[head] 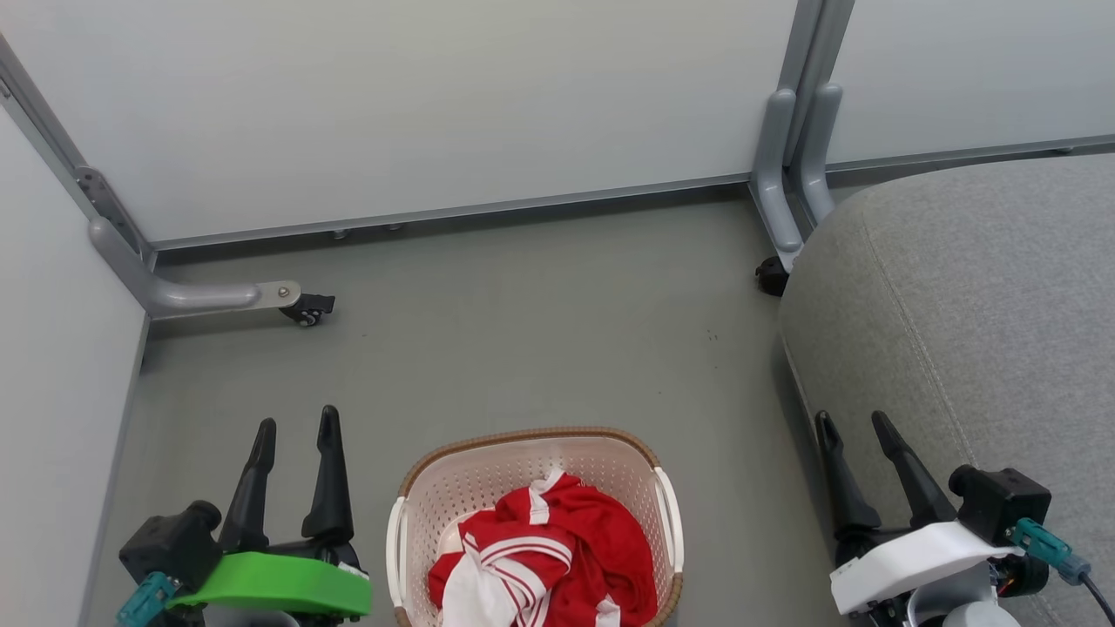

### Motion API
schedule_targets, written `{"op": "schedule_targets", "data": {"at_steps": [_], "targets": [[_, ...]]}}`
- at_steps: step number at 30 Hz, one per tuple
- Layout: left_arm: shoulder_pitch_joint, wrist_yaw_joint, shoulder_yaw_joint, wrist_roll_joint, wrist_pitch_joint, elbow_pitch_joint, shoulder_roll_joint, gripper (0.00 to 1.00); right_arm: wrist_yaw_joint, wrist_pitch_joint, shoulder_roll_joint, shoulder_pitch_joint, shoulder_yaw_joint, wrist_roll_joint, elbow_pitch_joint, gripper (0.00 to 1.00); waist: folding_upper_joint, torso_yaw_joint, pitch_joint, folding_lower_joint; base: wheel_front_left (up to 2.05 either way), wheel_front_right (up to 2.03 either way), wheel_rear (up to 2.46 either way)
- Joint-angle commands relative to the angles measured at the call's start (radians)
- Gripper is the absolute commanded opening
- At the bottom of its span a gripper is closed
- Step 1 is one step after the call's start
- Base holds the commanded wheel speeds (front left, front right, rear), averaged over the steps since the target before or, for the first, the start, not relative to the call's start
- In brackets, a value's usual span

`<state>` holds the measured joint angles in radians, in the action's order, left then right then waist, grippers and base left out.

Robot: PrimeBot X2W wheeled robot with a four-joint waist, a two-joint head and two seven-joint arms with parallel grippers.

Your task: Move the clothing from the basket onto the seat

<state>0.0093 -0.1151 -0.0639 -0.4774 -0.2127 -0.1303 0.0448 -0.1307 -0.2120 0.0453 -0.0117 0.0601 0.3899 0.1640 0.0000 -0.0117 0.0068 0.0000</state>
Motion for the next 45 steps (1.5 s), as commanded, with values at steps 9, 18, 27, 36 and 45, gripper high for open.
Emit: {"op": "schedule_targets", "data": {"at_steps": [9,18,27,36,45], "targets": [[0.004,-0.008,-0.011,0.082,-0.024,0.015,0.008,1.00,0.000,-0.025,0.006,0.005,-0.002,-0.078,-0.011,1.00,0.0000,0.001,0.007,0.0000,0.00,0.00,0.00],[0.007,-0.008,-0.018,0.135,-0.040,0.019,0.008,1.00,0.000,-0.041,0.007,0.010,-0.006,-0.135,-0.010,1.00,0.0000,0.004,0.012,0.0000,0.00,0.00,0.00],[0.017,-0.010,-0.020,0.181,-0.054,0.023,0.009,1.00,0.000,-0.055,0.008,0.019,0.000,-0.182,-0.017,1.00,0.0000,0.003,0.013,0.0000,0.00,0.00,0.00],[0.017,-0.011,-0.017,0.178,-0.052,0.022,0.009,1.00,0.000,-0.055,0.008,0.019,0.001,-0.180,-0.021,1.00,0.0000,0.002,0.010,0.0000,0.00,0.00,0.00],[0.008,-0.011,-0.016,0.174,-0.052,0.016,0.009,1.00,0.000,-0.055,0.008,0.012,0.000,-0.180,-0.017,1.00,0.0000,0.003,0.008,0.0000,0.00,0.00,0.00]]}}
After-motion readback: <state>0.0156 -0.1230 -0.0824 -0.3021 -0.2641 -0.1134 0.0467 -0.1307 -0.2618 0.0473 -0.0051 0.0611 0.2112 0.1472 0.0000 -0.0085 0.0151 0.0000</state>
